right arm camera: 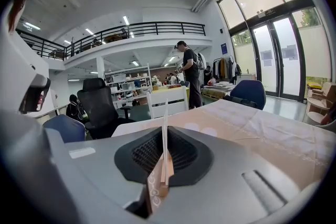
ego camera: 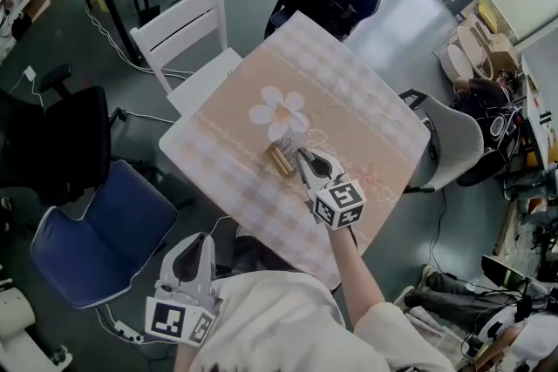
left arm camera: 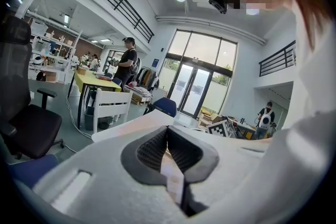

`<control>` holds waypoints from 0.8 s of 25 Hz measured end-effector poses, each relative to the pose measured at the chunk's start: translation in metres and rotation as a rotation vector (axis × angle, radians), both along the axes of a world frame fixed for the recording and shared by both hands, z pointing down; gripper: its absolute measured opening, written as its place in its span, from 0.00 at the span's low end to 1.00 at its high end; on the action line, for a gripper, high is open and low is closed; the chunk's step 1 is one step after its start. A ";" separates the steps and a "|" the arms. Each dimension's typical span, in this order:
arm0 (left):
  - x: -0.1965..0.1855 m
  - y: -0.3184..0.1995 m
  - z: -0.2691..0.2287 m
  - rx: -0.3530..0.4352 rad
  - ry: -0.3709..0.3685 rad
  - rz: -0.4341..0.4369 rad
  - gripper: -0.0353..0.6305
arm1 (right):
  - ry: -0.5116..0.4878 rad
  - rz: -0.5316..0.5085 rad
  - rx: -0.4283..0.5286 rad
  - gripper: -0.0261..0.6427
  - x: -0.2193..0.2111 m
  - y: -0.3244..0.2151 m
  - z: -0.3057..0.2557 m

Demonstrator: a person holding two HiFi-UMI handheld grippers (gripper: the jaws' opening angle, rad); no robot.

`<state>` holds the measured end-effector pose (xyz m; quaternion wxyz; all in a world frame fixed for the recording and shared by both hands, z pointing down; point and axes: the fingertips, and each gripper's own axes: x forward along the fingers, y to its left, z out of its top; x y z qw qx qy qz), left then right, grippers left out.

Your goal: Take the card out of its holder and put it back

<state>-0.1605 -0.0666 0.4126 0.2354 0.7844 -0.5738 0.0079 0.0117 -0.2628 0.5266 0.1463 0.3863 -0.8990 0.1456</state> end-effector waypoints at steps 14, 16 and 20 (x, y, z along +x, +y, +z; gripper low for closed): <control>0.002 -0.001 -0.003 0.006 0.001 0.006 0.06 | 0.015 -0.005 -0.023 0.06 -0.002 0.002 0.016; 0.002 0.000 -0.003 0.008 0.001 0.006 0.06 | 0.022 -0.003 -0.028 0.06 -0.002 0.003 0.020; 0.001 0.001 -0.003 0.007 -0.003 0.000 0.06 | 0.026 0.000 -0.036 0.06 -0.002 0.005 0.026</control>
